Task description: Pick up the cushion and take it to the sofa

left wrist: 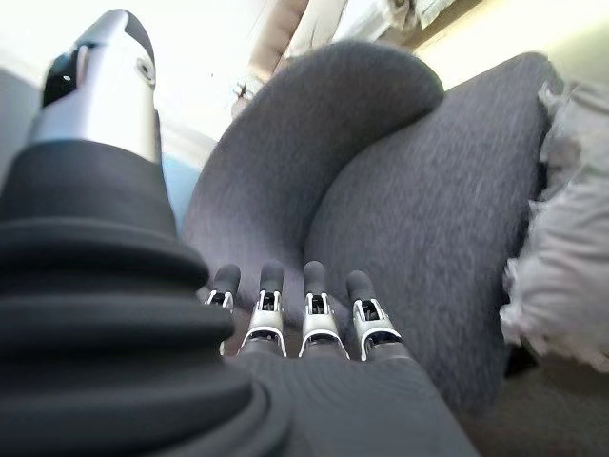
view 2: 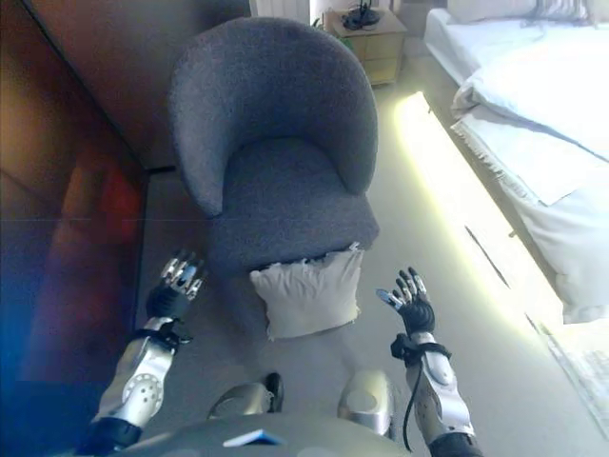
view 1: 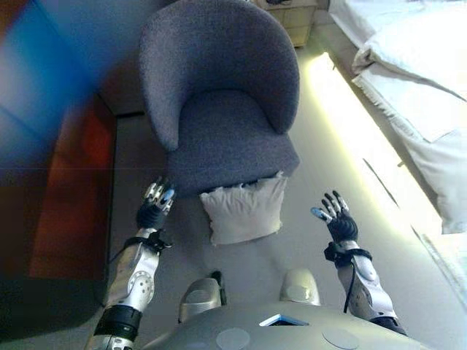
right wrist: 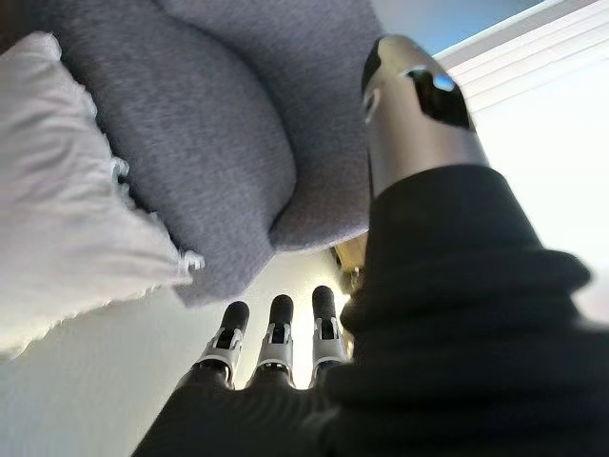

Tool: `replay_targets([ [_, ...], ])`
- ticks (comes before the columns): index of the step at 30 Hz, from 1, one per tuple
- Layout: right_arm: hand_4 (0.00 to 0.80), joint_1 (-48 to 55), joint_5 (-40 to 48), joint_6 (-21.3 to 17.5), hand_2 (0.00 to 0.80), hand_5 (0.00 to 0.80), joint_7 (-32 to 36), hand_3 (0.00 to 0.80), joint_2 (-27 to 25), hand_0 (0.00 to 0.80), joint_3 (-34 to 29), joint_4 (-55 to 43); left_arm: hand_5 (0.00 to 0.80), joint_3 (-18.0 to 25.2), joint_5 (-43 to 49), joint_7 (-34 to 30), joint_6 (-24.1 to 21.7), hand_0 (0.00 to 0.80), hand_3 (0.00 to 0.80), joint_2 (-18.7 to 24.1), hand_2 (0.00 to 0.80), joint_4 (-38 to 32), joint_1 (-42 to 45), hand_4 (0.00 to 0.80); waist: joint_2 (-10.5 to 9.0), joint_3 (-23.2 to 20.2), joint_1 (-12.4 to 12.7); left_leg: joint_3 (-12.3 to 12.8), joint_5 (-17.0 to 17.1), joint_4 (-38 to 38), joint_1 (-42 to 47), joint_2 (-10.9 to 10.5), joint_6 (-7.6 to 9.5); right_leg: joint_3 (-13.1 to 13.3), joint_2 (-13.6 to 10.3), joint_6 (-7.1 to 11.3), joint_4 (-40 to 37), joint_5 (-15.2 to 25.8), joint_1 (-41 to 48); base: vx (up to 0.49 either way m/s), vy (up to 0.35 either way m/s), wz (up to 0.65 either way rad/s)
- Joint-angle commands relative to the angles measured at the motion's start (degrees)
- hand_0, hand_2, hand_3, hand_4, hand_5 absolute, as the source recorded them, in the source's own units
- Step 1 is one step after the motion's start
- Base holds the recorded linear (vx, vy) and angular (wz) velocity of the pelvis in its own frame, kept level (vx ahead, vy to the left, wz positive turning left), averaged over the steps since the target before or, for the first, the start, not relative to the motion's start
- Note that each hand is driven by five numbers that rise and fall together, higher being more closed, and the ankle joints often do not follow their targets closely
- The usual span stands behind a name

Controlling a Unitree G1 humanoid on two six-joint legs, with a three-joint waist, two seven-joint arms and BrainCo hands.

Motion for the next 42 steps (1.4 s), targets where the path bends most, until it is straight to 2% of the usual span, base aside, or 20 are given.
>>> replay_targets([
  [1,0.000,-3.0,2.1,-3.5,0.000,0.000,0.9,0.000,-0.9,0.000,-0.8,-2.0,0.000,0.8,1.5,-1.5,-0.9,0.000,0.000,2.0,0.000,-7.2,-0.5,0.000,-2.77,0.4,-0.8,-1.6,-5.0,0.0,3.5,-3.1,1.63,0.3,1.2,1.15,-13.7,16.3,0.0,0.246,-0.080,-0.01],
  [6,0.000,-4.4,2.9,-2.3,0.000,0.000,1.5,0.000,-0.4,0.000,-0.9,-0.3,0.000,0.7,2.4,-0.7,0.5,0.000,0.000,1.5,0.000,-8.7,0.2,0.000,-4.09,0.1,-0.2,-2.3,-6.7,-0.1,6.0,-3.5,1.89,-2.9,2.9,1.96,-18.3,15.9,0.9,0.258,-0.070,0.27],
  [9,0.000,-3.9,2.6,-1.2,0.000,0.000,1.8,0.000,-0.5,0.000,-0.2,-1.6,0.000,0.8,2.7,-0.1,0.0,0.000,0.000,1.1,0.000,-9.2,1.7,0.000,-4.48,-0.6,0.0,-1.4,-7.2,-0.8,7.6,-3.7,2.03,-5.5,4.1,1.83,-20.3,15.3,1.1,0.288,-0.091,0.02],
  [11,0.000,-4.1,2.2,-1.4,0.000,0.000,2.3,0.000,-0.5,0.000,0.1,-1.3,0.000,1.2,2.6,-0.5,-0.5,0.000,0.000,0.8,0.000,-9.0,2.2,0.000,-4.46,-0.7,0.0,-1.0,-8.2,-0.1,8.1,-3.2,1.99,-5.5,4.1,1.63,-19.9,14.3,1.2,0.305,-0.145,-0.02],
  [12,0.000,-4.7,2.2,-1.6,0.000,0.000,2.8,0.000,-0.7,0.000,0.3,-0.8,0.000,1.6,2.5,-0.5,-0.9,0.000,0.000,0.5,0.000,-8.9,2.6,0.000,-4.53,-0.9,0.2,-0.2,-8.7,0.7,8.5,-2.7,1.56,-6.9,4.1,1.49,-19.8,13.5,1.6,0.281,-0.165,0.04],
  [14,0.000,-5.2,2.0,-1.6,0.000,0.000,2.7,0.000,-1.0,0.000,0.9,-0.6,0.000,1.7,1.8,-0.1,-1.3,0.000,0.000,0.5,0.000,-9.0,2.8,0.000,-4.43,-1.1,0.2,0.6,-8.7,2.0,8.9,-1.5,0.73,-7.3,4.7,1.03,-19.0,12.2,1.8,0.281,-0.175,0.02],
  [16,0.000,-5.9,1.0,-1.1,0.000,0.000,1.9,0.000,-1.3,0.000,1.4,-1.0,0.000,2.0,0.7,0.7,-0.8,0.000,0.000,0.0,0.000,-8.7,2.9,0.000,-3.94,-1.4,-0.1,1.1,-6.5,4.0,9.6,0.4,-0.47,-7.7,5.2,-0.07,-17.3,10.4,2.1,0.297,-0.199,-0.01],
  [19,0.000,-6.4,1.1,-0.9,0.000,0.000,1.9,0.000,-2.6,0.000,2.0,-1.2,0.000,1.6,1.7,1.0,-0.6,0.000,0.000,-0.8,0.000,-8.8,2.5,0.000,-3.42,-1.8,-0.5,0.5,1.4,12.2,7.5,3.6,-3.23,-7.7,7.4,-3.56,-15.2,6.9,3.8,0.296,-0.233,0.00],
  [21,0.000,-6.4,1.3,-1.4,0.000,0.000,2.5,0.000,-3.2,0.000,1.8,-0.4,0.000,1.2,1.2,1.2,-0.9,0.000,0.000,-1.3,0.000,-8.5,2.2,0.000,-3.32,-2.0,-0.7,0.0,4.2,16.6,6.1,4.1,-3.99,-7.8,8.0,-4.87,-14.7,5.9,4.6,0.207,-0.183,0.04],
  [22,0.000,-6.4,1.5,-1.7,0.000,0.000,2.7,0.000,-3.5,0.000,1.8,-0.3,0.000,0.5,1.0,1.8,-1.1,0.000,0.000,-1.9,0.000,-8.5,1.6,0.000,-3.56,-2.1,-0.8,-0.2,6.1,22.5,4.2,3.7,-4.34,-7.8,8.2,-6.09,-14.3,4.8,5.5,0.201,-0.188,0.04],
  [24,0.000,-6.1,1.3,-2.1,0.000,0.000,3.0,0.000,-3.9,0.000,1.4,0.0,0.000,-0.2,0.5,2.0,-1.4,0.000,0.000,-2.6,0.000,-8.2,1.0,0.000,-3.86,-1.8,-0.9,-0.5,7.4,31.2,0.0,3.2,-4.38,-7.4,8.4,-7.52,-13.6,3.6,6.8,0.204,-0.183,0.02],
  [25,0.000,-5.8,1.3,-2.1,0.000,0.000,3.2,0.000,-4.0,0.000,1.1,0.1,0.000,-0.5,0.3,2.1,-1.2,0.000,0.000,-2.9,0.000,-8.1,0.7,0.000,-3.94,-1.6,-1.1,0.2,7.9,33.1,-2.2,4.1,-4.36,-7.2,8.6,-8.06,-13.3,3.0,7.5,0.195,-0.145,0.11],
  [27,0.000,-5.6,1.5,-1.7,0.000,0.000,3.3,0.000,-4.2,0.000,0.6,-0.1,0.000,-1.1,0.4,2.1,-1.2,0.000,0.000,-3.2,0.000,-7.9,0.3,0.000,-3.90,-1.0,-1.2,1.5,7.9,30.6,-4.6,6.6,-4.02,-6.5,9.3,-8.37,-12.8,2.1,8.7,0.206,-0.078,0.15],
  [29,0.000,-5.8,2.0,-1.4,0.000,0.000,3.5,0.000,-4.1,0.000,0.9,-0.3,0.000,-1.4,0.4,2.4,-1.7,0.000,0.000,-3.2,0.000,-7.6,0.3,0.000,-2.98,-0.4,-0.9,2.4,9.4,19.4,-4.0,8.8,-4.15,-5.4,10.4,-7.81,-12.3,0.3,10.0,0.232,0.036,0.09],
  [30,0.000,-5.9,2.0,-1.2,0.000,0.000,3.5,0.000,-4.1,0.000,1.0,-0.5,0.000,-1.5,0.4,2.5,-1.8,0.000,0.000,-3.2,0.000,-7.6,0.3,0.000,-2.75,-0.1,-0.7,2.1,10.0,16.1,-3.7,9.2,-4.20,-4.9,10.6,-7.58,-12.2,-0.2,10.5,0.252,0.114,-0.16],
  [32,0.000,-5.9,2.6,-0.7,0.000,0.000,3.1,0.000,-4.6,0.000,1.4,-1.7,0.000,-1.2,-0.2,2.8,-1.6,0.000,0.000,-2.9,0.000,-8.0,0.6,0.000,-1.44,0.3,0.6,-0.9,13.2,3.7,-4.2,10.1,-5.51,-3.8,11.5,-6.78,-12.4,-1.5,12.2,0.262,0.139,-0.18],
  [34,0.000,-5.1,3.2,-1.1,0.000,0.000,3.6,0.000,-4.9,0.000,1.2,-2.5,0.000,-0.5,-0.3,1.6,-1.8,0.000,0.000,-2.8,0.000,-8.0,1.5,0.000,-0.89,0.3,1.3,-1.8,14.3,-2.8,-4.2,10.9,-6.51,-3.5,11.3,-6.26,-13.3,-2.2,13.9,0.241,0.119,-0.24],
  [36,0.000,-4.0,3.1,-1.5,0.000,0.000,4.4,0.000,-4.9,0.000,0.4,-2.8,0.000,0.4,-0.2,0.2,-1.9,0.000,0.000,-2.8,0.000,-7.6,2.4,0.000,-0.53,0.3,1.6,-1.3,14.7,-5.7,-4.0,11.4,-7.04,-3.5,10.6,-5.81,-14.1,-2.8,15.7,0.205,0.108,-0.14],
  [39,0.000,-3.1,2.5,-2.1,0.000,0.000,5.6,0.000,-4.5,0.000,-0.2,-2.5,0.000,1.4,-1.0,-1.2,-1.7,0.000,0.000,-2.7,0.000,-6.6,2.8,0.000,-0.25,-0.2,1.2,0.9,11.7,-6.3,-3.3,10.8,-6.85,-4.3,9.0,-4.97,-14.3,-3.5,16.7,0.177,0.133,0.06],
  [42,0.000,-1.9,2.3,-0.5,0.000,0.000,5.4,0.000,-4.3,0.000,-0.9,-3.3,0.000,1.5,-1.7,-1.1,-1.7,0.000,0.000,-2.5,0.000,-6.9,3.1,0.000,0.16,-0.8,0.6,1.1,10.6,-8.0,-2.4,10.3,-6.75,-3.7,8.3,-4.42,-14.1,-3.5,16.6,0.229,0.215,-0.17],
])
